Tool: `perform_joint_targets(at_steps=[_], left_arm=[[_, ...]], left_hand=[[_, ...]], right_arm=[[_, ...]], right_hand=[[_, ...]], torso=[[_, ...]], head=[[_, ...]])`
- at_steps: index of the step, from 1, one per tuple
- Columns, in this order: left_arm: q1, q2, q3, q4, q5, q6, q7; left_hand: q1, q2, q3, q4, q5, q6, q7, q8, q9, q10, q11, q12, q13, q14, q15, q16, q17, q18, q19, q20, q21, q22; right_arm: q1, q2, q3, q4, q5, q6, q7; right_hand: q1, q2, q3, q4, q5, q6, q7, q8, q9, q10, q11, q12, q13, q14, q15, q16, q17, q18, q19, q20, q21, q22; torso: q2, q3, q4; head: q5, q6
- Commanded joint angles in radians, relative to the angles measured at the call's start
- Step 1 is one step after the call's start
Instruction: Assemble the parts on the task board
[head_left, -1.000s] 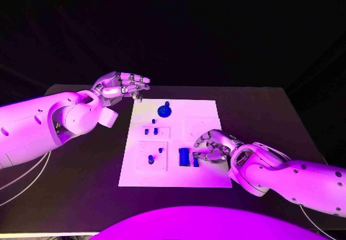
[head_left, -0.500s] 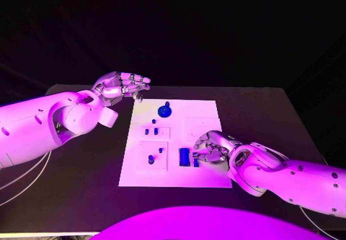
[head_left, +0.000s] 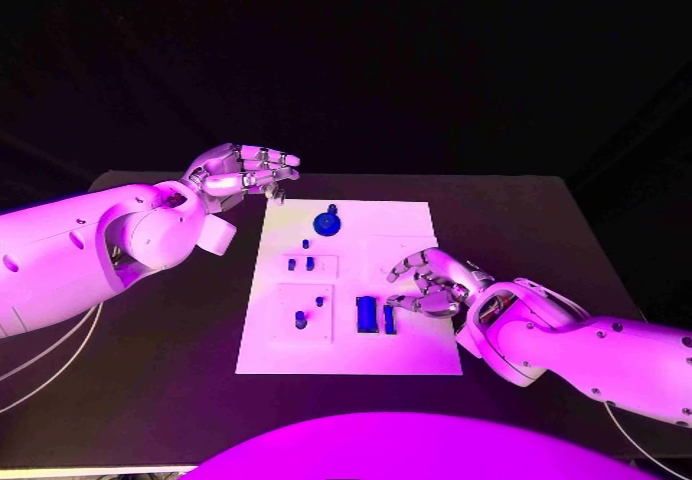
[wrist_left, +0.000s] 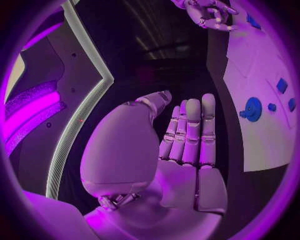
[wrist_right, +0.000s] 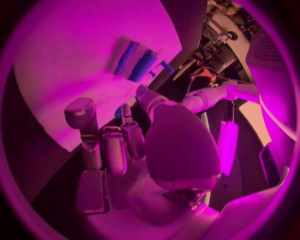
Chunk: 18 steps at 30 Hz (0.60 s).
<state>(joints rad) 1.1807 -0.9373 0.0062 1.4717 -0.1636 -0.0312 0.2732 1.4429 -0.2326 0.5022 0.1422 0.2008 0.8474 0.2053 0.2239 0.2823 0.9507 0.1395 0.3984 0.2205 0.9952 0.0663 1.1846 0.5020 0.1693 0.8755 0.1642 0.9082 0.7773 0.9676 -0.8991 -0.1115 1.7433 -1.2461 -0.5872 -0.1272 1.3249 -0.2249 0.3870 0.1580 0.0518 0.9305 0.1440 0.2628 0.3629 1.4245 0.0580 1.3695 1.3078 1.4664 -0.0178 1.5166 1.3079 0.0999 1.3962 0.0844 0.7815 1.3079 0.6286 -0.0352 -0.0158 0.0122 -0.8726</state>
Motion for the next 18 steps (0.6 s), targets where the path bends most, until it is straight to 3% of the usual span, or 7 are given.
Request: perform_joint_targets(at_steps=[1,4,5,7,9,15,18], left_arm=[[0.0,0.007,-0.003,-0.006,0.023,-0.02,0.039],[0.0,0.018,-0.009,-0.02,0.041,-0.048,0.063],[0.0,0.022,-0.011,-0.026,0.048,-0.059,0.072],[-0.001,0.033,-0.014,-0.04,0.062,-0.081,0.091],[-0.002,0.043,-0.016,-0.056,0.077,-0.1,0.109],[-0.013,0.101,-0.019,-0.148,0.166,-0.201,0.21],[-0.02,0.134,-0.02,-0.202,0.2,-0.227,0.236]], left_hand=[[-0.005,0.008,-0.004,0.003,0.001,-0.01,0.0,0.007,-0.002,-0.006,0.0,0.004,0.001,-0.003,0.002,-0.004,0.0,0.014,0.005,0.002,-0.006,-0.001],[-0.005,0.005,-0.007,0.009,0.001,-0.012,-0.001,0.01,-0.003,-0.011,0.0,0.006,0.0,-0.032,0.005,-0.026,-0.008,0.014,-0.011,0.003,-0.024,-0.009],[-0.004,0.004,-0.009,0.012,0.001,-0.014,0.0,0.012,-0.004,-0.014,0.001,0.008,0.0,-0.051,0.006,-0.043,-0.015,0.013,-0.022,0.006,-0.04,-0.017],[-0.002,0.002,-0.009,0.023,0.001,-0.016,0.002,0.018,-0.005,-0.03,0.008,0.0,-0.01,-0.128,0.019,-0.111,-0.046,0.009,-0.072,0.016,-0.098,-0.045],[0.0,-0.001,-0.013,0.032,0.0,-0.019,0.005,0.025,-0.006,-0.04,0.014,-0.01,-0.024,-0.174,0.03,-0.171,-0.079,0.009,-0.107,0.03,-0.158,-0.078],[0.012,-0.001,-0.03,0.07,0.001,-0.026,-0.008,0.051,-0.013,-0.026,0.029,-0.076,-0.1,-0.241,0.067,-0.47,-0.215,0.009,-0.164,0.085,-0.419,-0.244],[0.021,0.005,-0.056,0.096,0.002,-0.037,-0.028,0.033,-0.033,0.0,0.046,-0.17,-0.153,-0.217,0.092,-0.693,-0.262,0.012,-0.162,0.115,-0.592,-0.374]], right_arm=[[0.027,-0.003,0.005,-0.021,0.276,-0.043,0.23],[0.063,0.006,0.008,-0.081,0.464,-0.01,0.329],[0.073,0.011,0.009,-0.105,0.525,0.003,0.358],[0.092,0.023,0.012,-0.161,0.644,0.032,0.409],[0.106,0.037,0.015,-0.211,0.735,0.057,0.444],[0.129,0.117,0.026,-0.424,0.967,0.156,0.553],[0.133,0.155,0.03,-0.508,1.027,0.198,0.584]], right_hand=[[-0.003,0.007,-0.013,0.005,0.007,-0.013,0.0,-0.003,-0.001,-0.021,0.003,-0.022,0.073,0.06,0.005,-0.016,0.076,0.029,-0.022,0.003,-0.075,0.026],[0.022,0.016,-0.029,0.013,0.014,-0.036,0.007,0.003,-0.002,-0.12,0.008,-0.138,-0.028,0.019,0.01,-0.089,-0.061,0.062,-0.098,0.01,-0.341,-0.063],[0.035,0.02,-0.029,0.014,0.02,-0.052,0.014,0.008,-0.001,-0.233,0.015,-0.265,-0.136,-0.044,0.016,-0.182,-0.214,0.08,-0.165,0.016,-0.509,-0.125],[0.054,0.024,-0.023,0.018,0.036,-0.077,0.022,0.024,0.003,-0.427,0.025,-0.5,-0.349,-0.158,0.027,-0.359,-0.45,0.079,-0.21,0.029,-0.572,-0.176],[0.063,0.024,-0.014,0.023,0.043,-0.098,0.031,0.037,0.006,-0.474,0.034,-0.567,-0.419,-0.268,0.039,-0.535,-0.649,0.08,-0.253,0.039,-0.625,-0.222],[0.076,0.003,0.077,0.043,0.066,-0.154,0.074,0.076,0.002,-0.569,0.095,-0.889,-0.778,-0.498,0.115,-0.895,-0.8,0.069,-0.504,0.118,-0.721,-0.446],[0.067,0.001,0.099,0.027,0.07,-0.156,0.087,0.068,-0.022,-0.538,0.111,-0.988,-0.954,-0.506,0.137,-1.045,-0.88,0.084,-0.565,0.159,-0.717,-0.59]], torso=[[-0.013,-0.0074,-0.0047],[-0.027,-0.014,-0.0058],[-0.03,-0.0155,-0.0063],[-0.038,-0.0184,-0.0067],[-0.041,-0.0192,-0.0063],[-0.066,-0.0196,-0.0072],[-0.075,-0.0178,-0.0048]], head=[[-0.004,0.0],[-0.008,0.002],[-0.008,0.011],[-0.011,0.025],[-0.013,0.039],[-0.013,0.1],[-0.008,0.126]])
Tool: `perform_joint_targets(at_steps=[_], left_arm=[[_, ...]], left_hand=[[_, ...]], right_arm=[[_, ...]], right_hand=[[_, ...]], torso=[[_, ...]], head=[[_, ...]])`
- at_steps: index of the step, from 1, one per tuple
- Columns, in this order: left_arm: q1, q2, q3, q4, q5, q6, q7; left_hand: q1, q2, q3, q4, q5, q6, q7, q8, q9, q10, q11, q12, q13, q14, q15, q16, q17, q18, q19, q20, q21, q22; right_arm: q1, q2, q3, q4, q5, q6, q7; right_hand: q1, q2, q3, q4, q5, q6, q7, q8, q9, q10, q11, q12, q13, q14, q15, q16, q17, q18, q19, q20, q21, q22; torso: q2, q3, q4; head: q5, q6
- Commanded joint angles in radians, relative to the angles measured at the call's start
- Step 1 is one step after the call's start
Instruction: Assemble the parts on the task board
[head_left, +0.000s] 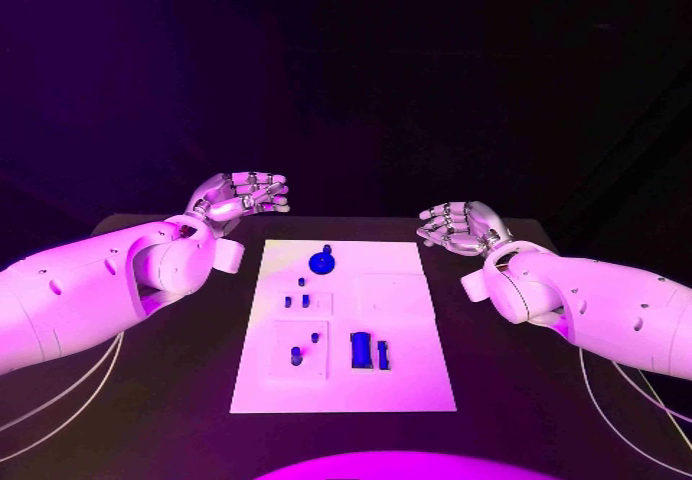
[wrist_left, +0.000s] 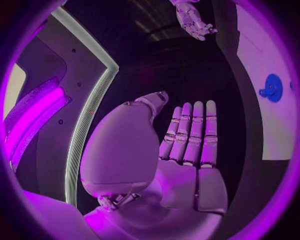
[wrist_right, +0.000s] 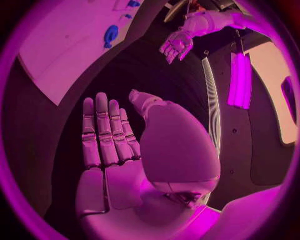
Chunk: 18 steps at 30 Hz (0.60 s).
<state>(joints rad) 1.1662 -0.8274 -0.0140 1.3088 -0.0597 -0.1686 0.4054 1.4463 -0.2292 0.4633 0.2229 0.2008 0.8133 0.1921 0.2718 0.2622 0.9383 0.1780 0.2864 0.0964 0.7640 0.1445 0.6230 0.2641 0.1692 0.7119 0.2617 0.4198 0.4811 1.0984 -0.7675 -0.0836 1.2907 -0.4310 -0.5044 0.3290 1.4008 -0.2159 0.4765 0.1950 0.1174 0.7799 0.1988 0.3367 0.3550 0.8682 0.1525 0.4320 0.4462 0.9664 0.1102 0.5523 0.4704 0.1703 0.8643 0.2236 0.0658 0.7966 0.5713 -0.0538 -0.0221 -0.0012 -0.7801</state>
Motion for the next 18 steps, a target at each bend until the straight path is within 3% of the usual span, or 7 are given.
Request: perform_joint_targets(at_steps=[1,5,6,14,15,16,18], left_arm=[[-0.008,0.034,0.0,-0.057,0.109,-0.096,0.11],[-0.019,0.059,0.0,-0.097,0.138,-0.108,0.123],[-0.014,0.049,0.0,-0.079,0.059,-0.053,0.052],[-0.029,0.048,0.002,-0.029,0.059,-0.135,0.061],[-0.033,0.048,0.002,-0.016,0.059,-0.154,0.063],[-0.039,0.048,0.003,0.004,0.059,-0.187,0.067],[-0.048,0.048,0.005,0.035,0.059,-0.237,0.073]], left_hand=[[0.021,0.007,-0.034,0.022,0.003,-0.007,-0.021,-0.023,-0.024,0.008,0.012,-0.089,-0.031,0.013,0.019,-0.195,-0.03,0.01,0.0,0.024,-0.155,-0.118],[0.036,0.02,-0.071,0.031,0.004,-0.006,-0.018,-0.038,-0.044,-0.005,0.005,-0.145,-0.032,-0.012,0.022,-0.312,-0.045,-0.008,-0.023,0.029,-0.251,-0.194],[-0.418,0.229,-0.463,-0.223,-0.201,-0.813,-0.192,-0.272,-0.262,-0.938,-0.178,-0.286,-0.096,-0.764,-0.144,-0.623,-0.264,-0.169,-0.712,-0.262,-0.42,-0.481],[-0.686,0.229,-0.463,-0.223,-0.201,-0.813,-0.192,-0.272,-0.262,-0.938,-0.178,-0.286,-0.096,-0.764,-0.144,-0.623,-0.264,-0.169,-0.712,-0.262,-0.42,-0.481],[-0.716,0.229,-0.463,-0.223,-0.201,-0.813,-0.192,-0.272,-0.262,-0.938,-0.178,-0.286,-0.096,-0.764,-0.144,-0.623,-0.264,-0.169,-0.712,-0.262,-0.42,-0.481],[-1.446,0.229,-0.463,-0.223,-0.201,-0.813,-0.192,-0.272,-0.262,-0.938,-0.178,-0.286,-0.096,-0.764,-0.144,-0.623,-0.264,-0.169,-0.712,-0.262,-0.42,-0.481],[-1.446,0.229,-0.463,-0.223,-0.201,-0.813,-0.192,-0.272,-0.262,-0.938,-0.178,-0.286,-0.096,-0.764,-0.144,-0.623,-0.264,-0.169,-0.712,-0.262,-0.42,-0.481]], right_arm=[[0.002,0.033,0.003,-0.077,0.227,0.126,0.135],[0.004,0.059,0.006,-0.13,0.261,0.156,0.15],[0.003,0.048,0.005,-0.106,0.138,0.061,0.067],[-0.008,0.035,0.022,-0.024,0.2,-0.008,0.093],[-0.01,0.032,0.026,-0.005,0.215,-0.025,0.1],[-0.015,0.027,0.032,0.027,0.24,-0.052,0.11],[-0.021,0.019,0.042,0.077,0.278,-0.095,0.126]], right_hand=[[-0.015,-0.007,0.009,-0.015,0.006,-0.003,0.031,-0.01,-0.021,0.021,0.018,-0.068,-0.128,-0.014,0.016,-0.118,-0.06,0.015,-0.045,0.023,-0.005,-0.114],[-0.028,0.005,0.002,-0.036,0.009,-0.001,0.037,-0.037,-0.047,0.018,0.03,-0.125,-0.233,-0.026,0.033,-0.217,-0.11,0.013,-0.076,0.04,-0.005,-0.224],[-0.439,0.216,-0.477,-0.195,-0.117,-0.78,-0.199,-0.337,-0.355,-0.868,-0.153,-0.432,-0.446,-0.966,-0.11,-0.552,-0.47,-0.17,-0.864,-0.224,-0.066,-0.797],[-0.695,0.216,-0.477,-0.195,-0.117,-0.78,-0.199,-0.337,-0.355,-0.868,-0.153,-0.432,-0.446,-0.966,-0.11,-0.552,-0.47,-0.17,-0.864,-0.224,-0.066,-0.797],[-1.401,0.216,-0.477,-0.195,-0.117,-0.78,-0.199,-0.337,-0.355,-0.868,-0.153,-0.432,-0.446,-0.966,-0.11,-0.552,-0.47,-0.17,-0.864,-0.224,-0.066,-0.797],[-1.401,0.216,-0.477,-0.195,-0.117,-0.78,-0.199,-0.337,-0.355,-0.868,-0.153,-0.432,-0.446,-0.966,-0.11,-0.552,-0.47,-0.17,-0.864,-0.224,-0.066,-0.797],[-1.401,0.216,-0.477,-0.195,-0.117,-0.78,-0.199,-0.337,-0.355,-0.868,-0.153,-0.432,-0.446,-0.966,-0.11,-0.552,-0.47,-0.17,-0.864,-0.224,-0.066,-0.797]], torso=[[-0.019,0.0016,0.0019],[-0.021,0.006,-0.0005],[-0.014,0.0017,0.0007],[-0.018,0.0169,0.0069],[-0.019,0.0204,0.0084],[-0.02,0.0264,0.0109],[-0.022,0.0346,0.0142]], head=[[0.008,0.042],[0.016,0.06],[0.009,0.04],[0.006,0.08],[0.006,0.09],[0.005,0.106],[0.004,0.128]])
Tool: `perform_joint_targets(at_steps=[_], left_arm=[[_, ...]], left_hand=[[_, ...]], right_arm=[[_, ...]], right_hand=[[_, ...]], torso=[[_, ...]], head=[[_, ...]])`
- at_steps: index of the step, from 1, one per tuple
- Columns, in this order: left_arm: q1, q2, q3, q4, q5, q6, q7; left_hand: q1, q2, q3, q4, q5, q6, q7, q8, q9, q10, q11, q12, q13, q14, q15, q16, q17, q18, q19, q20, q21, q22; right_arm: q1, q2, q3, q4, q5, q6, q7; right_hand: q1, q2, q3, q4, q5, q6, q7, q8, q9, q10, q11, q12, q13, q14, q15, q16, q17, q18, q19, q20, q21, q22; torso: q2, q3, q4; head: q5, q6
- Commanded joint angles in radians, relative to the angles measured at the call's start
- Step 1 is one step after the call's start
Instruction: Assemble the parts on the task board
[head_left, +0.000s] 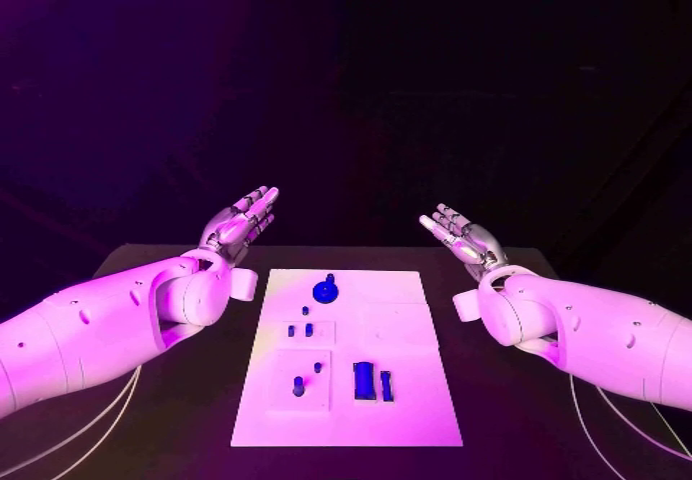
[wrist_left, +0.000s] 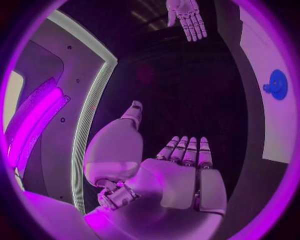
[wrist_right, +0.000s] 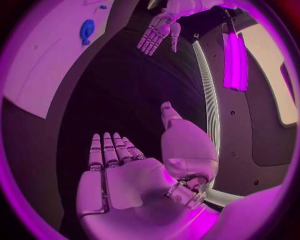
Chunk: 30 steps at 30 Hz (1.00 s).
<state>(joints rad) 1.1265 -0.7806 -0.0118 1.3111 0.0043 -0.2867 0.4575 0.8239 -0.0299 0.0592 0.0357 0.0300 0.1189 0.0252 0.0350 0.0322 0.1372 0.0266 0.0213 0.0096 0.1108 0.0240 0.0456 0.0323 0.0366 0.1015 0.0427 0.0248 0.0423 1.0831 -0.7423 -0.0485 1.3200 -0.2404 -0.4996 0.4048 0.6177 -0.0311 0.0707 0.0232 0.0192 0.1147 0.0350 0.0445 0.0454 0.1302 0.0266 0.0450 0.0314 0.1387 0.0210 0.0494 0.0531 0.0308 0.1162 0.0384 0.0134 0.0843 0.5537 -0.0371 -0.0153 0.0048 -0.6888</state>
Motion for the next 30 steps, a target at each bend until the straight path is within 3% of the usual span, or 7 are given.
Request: perform_joint_targets(at_steps=[1,6,8,16,30], left_arm=[[-0.014,0.001,0.003,0.05,-0.005,-0.146,0.024],[-0.044,0.001,0.007,0.152,-0.004,-0.312,0.043],[-0.054,0.001,0.009,0.184,-0.004,-0.362,0.049],[-0.075,0.001,0.012,0.255,-0.004,-0.477,0.062],[-0.077,0.001,0.012,0.259,-0.004,-0.483,0.063]], left_hand=[[-0.824,0.03,-0.059,-0.036,-0.03,-0.119,-0.025,-0.035,-0.032,-0.137,-0.027,-0.021,-0.01,-0.111,-0.024,-0.046,-0.032,-0.037,-0.102,-0.043,-0.025,-0.042],[-0.824,0.03,-0.059,-0.036,-0.03,-0.119,-0.025,-0.035,-0.032,-0.137,-0.027,-0.021,-0.01,-0.111,-0.024,-0.046,-0.032,-0.037,-0.102,-0.043,-0.025,-0.042],[-0.824,0.03,-0.059,-0.036,-0.03,-0.119,-0.025,-0.035,-0.032,-0.137,-0.027,-0.021,-0.01,-0.111,-0.024,-0.046,-0.032,-0.037,-0.102,-0.043,-0.025,-0.042],[-0.824,0.03,-0.059,-0.036,-0.03,-0.119,-0.025,-0.035,-0.032,-0.137,-0.027,-0.021,-0.01,-0.111,-0.024,-0.046,-0.032,-0.037,-0.102,-0.043,-0.025,-0.042],[-0.824,0.03,-0.059,-0.036,-0.03,-0.119,-0.025,-0.035,-0.032,-0.137,-0.027,-0.021,-0.01,-0.111,-0.024,-0.046,-0.032,-0.037,-0.102,-0.043,-0.025,-0.042]], right_arm=[[-0.01,-0.01,0.013,0.075,0.107,-0.122,0.059],[-0.025,-0.028,0.036,0.19,0.195,-0.22,0.096],[-0.029,-0.033,0.042,0.218,0.216,-0.244,0.105],[-0.033,-0.038,0.048,0.25,0.24,-0.27,0.115],[-0.033,-0.038,0.048,0.25,0.24,-0.27,0.115]], right_hand=[[-0.618,0.031,-0.071,-0.023,-0.019,-0.115,-0.035,-0.045,-0.045,-0.13,-0.027,-0.045,-0.031,-0.139,-0.021,-0.049,-0.053,-0.031,-0.116,-0.038,-0.013,-0.084],[-0.618,0.031,-0.071,-0.023,-0.019,-0.115,-0.035,-0.045,-0.045,-0.13,-0.027,-0.045,-0.031,-0.139,-0.021,-0.049,-0.053,-0.031,-0.116,-0.038,-0.013,-0.084],[-0.618,0.031,-0.071,-0.023,-0.019,-0.115,-0.035,-0.045,-0.045,-0.13,-0.027,-0.045,-0.031,-0.139,-0.021,-0.049,-0.053,-0.031,-0.116,-0.038,-0.013,-0.084],[-0.618,0.031,-0.071,-0.023,-0.019,-0.115,-0.035,-0.045,-0.045,-0.13,-0.027,-0.045,-0.031,-0.139,-0.021,-0.049,-0.053,-0.031,-0.116,-0.038,-0.013,-0.084],[-0.618,0.031,-0.071,-0.023,-0.019,-0.115,-0.035,-0.045,-0.045,-0.13,-0.027,-0.045,-0.031,-0.139,-0.021,-0.049,-0.053,-0.031,-0.116,-0.038,-0.013,-0.084]], torso=[[-0.006,0.0215,0.0089],[-0.009,0.0346,0.0143],[-0.009,0.0366,0.0151],[-0.009,0.0371,0.0153],[-0.009,0.0371,0.0153]], head=[[-0.003,0.047],[-0.004,0.082],[-0.005,0.087],[-0.005,0.089],[-0.005,0.089]])
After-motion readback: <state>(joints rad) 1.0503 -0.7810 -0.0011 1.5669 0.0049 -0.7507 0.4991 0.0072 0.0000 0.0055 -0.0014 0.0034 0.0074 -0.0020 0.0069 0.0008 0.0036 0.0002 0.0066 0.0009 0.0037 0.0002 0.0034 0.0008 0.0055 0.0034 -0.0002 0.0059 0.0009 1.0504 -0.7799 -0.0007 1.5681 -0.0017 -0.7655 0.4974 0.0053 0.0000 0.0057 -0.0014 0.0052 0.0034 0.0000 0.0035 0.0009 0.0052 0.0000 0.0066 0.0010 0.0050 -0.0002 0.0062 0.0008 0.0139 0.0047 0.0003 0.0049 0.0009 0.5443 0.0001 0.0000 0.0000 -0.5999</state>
